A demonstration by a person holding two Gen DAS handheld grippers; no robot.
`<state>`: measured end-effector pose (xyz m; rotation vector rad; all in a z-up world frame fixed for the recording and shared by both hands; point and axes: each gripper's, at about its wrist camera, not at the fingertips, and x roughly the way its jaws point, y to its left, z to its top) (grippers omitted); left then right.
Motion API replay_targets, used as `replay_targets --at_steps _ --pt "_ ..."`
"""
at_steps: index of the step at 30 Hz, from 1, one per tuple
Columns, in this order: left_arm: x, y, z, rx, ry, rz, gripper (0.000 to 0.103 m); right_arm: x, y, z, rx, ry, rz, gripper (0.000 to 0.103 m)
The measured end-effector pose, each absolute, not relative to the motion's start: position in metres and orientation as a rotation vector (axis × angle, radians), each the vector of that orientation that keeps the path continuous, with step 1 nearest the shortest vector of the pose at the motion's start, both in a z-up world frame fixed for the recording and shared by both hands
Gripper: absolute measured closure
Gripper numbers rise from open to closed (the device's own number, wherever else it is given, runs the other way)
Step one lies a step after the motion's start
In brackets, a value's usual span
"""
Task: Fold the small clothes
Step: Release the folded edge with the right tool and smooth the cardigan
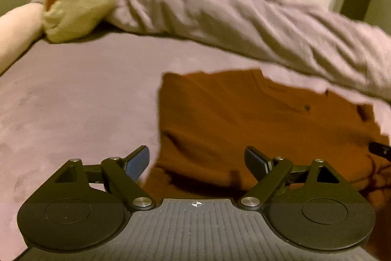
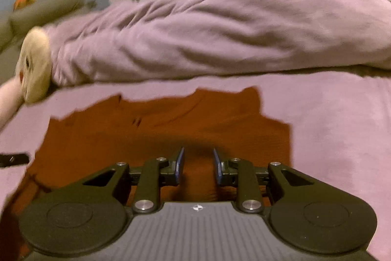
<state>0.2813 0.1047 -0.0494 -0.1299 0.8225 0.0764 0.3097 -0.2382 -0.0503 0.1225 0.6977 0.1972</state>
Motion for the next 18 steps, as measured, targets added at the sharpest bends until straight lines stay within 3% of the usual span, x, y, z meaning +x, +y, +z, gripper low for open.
replay_targets --at_steps 10,14,18 --pt "0.289 0.106 -0.082 -0.059 0.867 0.129 0.007 0.313 -0.234 -0.079 -0.101 0.717 0.139 0.073" --pt "0.283 0.108 -0.067 -0.07 0.856 0.175 0.014 0.311 -0.249 -0.077 -0.107 0.721 0.036 0.073" --pt "0.284 0.092 -0.043 -0.09 0.786 0.112 0.011 0.303 -0.234 -0.058 -0.095 0.664 0.057 0.07"
